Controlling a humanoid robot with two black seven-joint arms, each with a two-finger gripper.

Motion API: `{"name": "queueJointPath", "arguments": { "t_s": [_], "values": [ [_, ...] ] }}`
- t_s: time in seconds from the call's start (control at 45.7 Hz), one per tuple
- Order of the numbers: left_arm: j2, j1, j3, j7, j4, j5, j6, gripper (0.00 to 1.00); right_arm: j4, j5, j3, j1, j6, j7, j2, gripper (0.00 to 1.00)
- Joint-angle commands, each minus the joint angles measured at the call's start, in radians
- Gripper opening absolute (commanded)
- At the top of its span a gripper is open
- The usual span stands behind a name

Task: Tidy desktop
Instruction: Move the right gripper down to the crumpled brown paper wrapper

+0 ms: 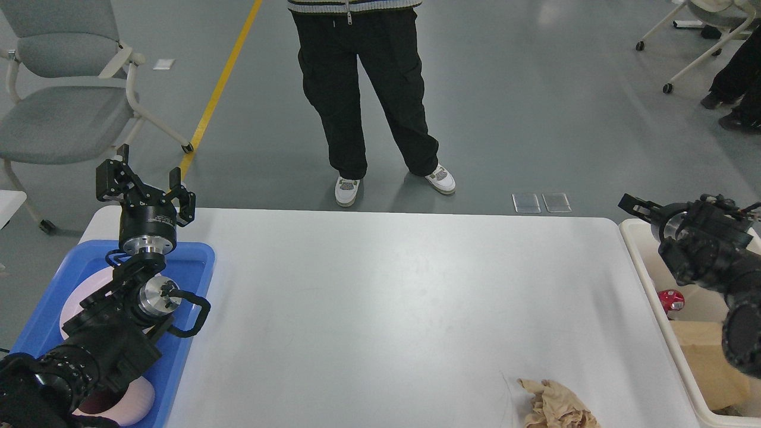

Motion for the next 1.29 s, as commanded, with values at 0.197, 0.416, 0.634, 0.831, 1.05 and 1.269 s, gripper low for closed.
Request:
{"name": "queueJointPath", "arguments": {
  "t_s": [0.197,0.416,0.634,0.831,1.05,1.269],
  "values": [
    [0.000,0.000,0.000,0.002,-0.002,0.000,0.000,0.96,1.011,-0.095,0.006,0.655,0.027,0.024,-0.138,1.00],
    [0.000,0.002,0.000,0.002,-0.002,0.001,0.000,0.96,1.554,-0.121,-0.006,0.841,0.024,0.056,-0.164,1.00],
    [0.002,0.002,0.000,0.002,-0.002,0.001,0.000,0.96,1.634,-0.138,-0.069,0.740,-0.008,0.070,-0.241,1.00],
    [0.002,0.003,0.000,0.002,-0.002,0.001,0.000,0.96,1.617,-0.253,-0.066,0.551,-0.134,0.106,-0.301,1.00],
    [0.002,0.002,0.000,0.002,-0.002,0.001,0.000,0.96,1.559,-0.268,-0.023,0.408,-0.285,0.116,-0.269,1.00],
    [0.002,0.002,0.000,0.002,-0.002,0.001,0.000,0.96,1.493,-0.270,0.060,0.319,-0.320,0.157,-0.261,1.00]
  ]
}}
